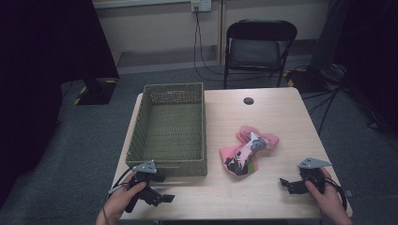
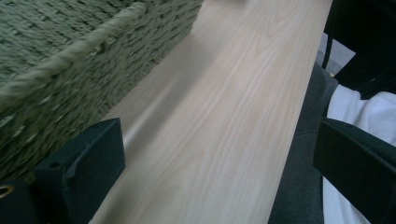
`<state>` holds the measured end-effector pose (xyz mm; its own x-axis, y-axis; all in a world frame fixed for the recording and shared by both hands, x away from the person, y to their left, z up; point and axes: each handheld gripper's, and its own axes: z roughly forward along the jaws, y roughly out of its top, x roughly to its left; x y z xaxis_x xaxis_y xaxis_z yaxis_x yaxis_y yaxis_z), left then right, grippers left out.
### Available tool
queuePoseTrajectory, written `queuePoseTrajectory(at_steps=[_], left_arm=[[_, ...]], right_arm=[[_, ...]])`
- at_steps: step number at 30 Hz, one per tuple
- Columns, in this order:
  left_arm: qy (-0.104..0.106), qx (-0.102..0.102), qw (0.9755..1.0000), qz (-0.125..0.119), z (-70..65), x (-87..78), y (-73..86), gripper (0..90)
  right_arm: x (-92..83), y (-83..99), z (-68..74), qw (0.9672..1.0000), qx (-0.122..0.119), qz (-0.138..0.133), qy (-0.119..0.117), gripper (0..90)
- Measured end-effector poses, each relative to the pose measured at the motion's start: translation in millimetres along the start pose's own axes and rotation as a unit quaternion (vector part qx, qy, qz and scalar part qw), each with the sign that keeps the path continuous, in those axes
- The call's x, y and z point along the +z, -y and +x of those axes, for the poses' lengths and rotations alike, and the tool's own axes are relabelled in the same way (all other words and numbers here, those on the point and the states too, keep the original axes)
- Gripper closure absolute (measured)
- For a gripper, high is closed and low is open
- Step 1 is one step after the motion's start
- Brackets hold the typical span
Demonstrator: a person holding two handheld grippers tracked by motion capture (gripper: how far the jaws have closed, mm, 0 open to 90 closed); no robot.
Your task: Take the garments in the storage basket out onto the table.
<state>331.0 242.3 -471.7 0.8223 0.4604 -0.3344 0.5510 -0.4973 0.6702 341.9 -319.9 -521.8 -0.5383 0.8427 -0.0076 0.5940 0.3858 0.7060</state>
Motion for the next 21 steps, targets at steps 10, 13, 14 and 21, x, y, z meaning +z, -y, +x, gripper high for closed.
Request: queuePoseTrajectory(at_steps=[10, 13, 14, 21], left_arm=[[-0.033, -0.016, 0.9993, 0.009, 13.9, -9.8, 19.2, 2.4], [-0.048, -0.014, 0.9986, 0.017, 16.0, -11.8, 23.4, 2.4], [-0.052, -0.014, 0.9984, 0.016, 16.5, -12.4, 24.8, 2.4], [-0.074, -0.029, 0.9960, 0.040, 22.8, -10.4, 35.9, 2.7]], right_arm=[[0.0, 0.0, 0.0, 1.0000, 0.000, 0.000, 0.000, 0.0], [0.0, 0.0, 0.0, 1.0000, 0.000, 0.000, 0.000, 0.0], [0.0, 0.0, 0.0, 1.0000, 0.000, 0.000, 0.000, 0.0], [0.0, 0.0, 0.0, 1.0000, 0.000, 0.000, 0.000, 0.0]])
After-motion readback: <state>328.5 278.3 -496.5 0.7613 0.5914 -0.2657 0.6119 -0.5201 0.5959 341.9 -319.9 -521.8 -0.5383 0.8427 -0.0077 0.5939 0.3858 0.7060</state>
